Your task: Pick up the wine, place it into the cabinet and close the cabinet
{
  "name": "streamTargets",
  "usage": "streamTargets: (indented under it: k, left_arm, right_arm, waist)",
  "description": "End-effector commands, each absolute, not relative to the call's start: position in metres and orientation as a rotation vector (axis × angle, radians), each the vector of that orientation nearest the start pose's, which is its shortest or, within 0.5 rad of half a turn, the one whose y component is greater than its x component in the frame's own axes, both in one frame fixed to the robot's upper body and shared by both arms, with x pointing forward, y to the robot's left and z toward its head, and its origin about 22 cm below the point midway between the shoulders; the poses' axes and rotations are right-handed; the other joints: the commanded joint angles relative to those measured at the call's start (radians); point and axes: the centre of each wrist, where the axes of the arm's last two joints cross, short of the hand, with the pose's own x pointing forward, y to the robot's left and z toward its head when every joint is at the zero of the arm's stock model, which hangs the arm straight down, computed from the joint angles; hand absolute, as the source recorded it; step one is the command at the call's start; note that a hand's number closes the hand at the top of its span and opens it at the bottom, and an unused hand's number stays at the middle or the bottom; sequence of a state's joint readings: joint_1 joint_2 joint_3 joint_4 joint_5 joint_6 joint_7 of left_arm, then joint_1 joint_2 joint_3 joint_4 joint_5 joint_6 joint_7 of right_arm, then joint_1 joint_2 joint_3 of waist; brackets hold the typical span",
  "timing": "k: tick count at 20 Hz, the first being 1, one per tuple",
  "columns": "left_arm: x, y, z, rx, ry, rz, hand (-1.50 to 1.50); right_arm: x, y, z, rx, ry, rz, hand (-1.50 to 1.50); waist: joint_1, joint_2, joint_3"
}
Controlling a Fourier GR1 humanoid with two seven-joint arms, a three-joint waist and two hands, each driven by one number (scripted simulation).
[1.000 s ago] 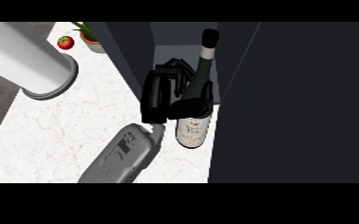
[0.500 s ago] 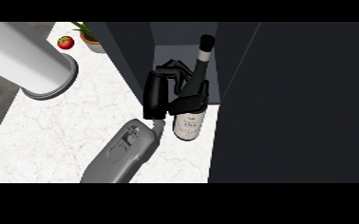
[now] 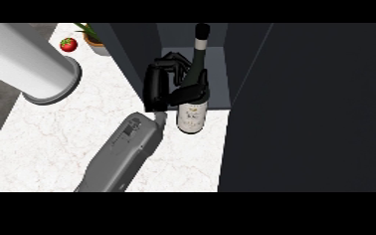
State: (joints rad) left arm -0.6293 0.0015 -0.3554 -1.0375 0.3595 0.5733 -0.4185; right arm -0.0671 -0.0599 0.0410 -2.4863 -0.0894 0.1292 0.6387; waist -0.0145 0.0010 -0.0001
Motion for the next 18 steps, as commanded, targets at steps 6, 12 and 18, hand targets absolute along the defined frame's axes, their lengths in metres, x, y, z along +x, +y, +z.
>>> streamTargets:
  k: [6,12,18]
  left_arm:
    - [0.364,0.086,0.029,-0.055,-1.855,0.073,1.5]
    - [0.397,0.093,0.037,-0.025,-1.835,0.089,1.5]
    - [0.408,0.098,0.031,0.01,-1.83,0.09,1.5]
  right_arm:
    - [0.127,-0.227,0.207,0.21,-1.943,0.233,-1.5]
    - [0.137,-0.229,0.211,0.227,-1.933,0.252,-1.5]
    - [0.138,-0.222,0.204,0.212,-1.934,0.272,-1.5]
  waist:
    - [-0.003,0.0,0.001]
    - [-0.011,0.004,0.0]
    - [-0.011,0.005,0.0]
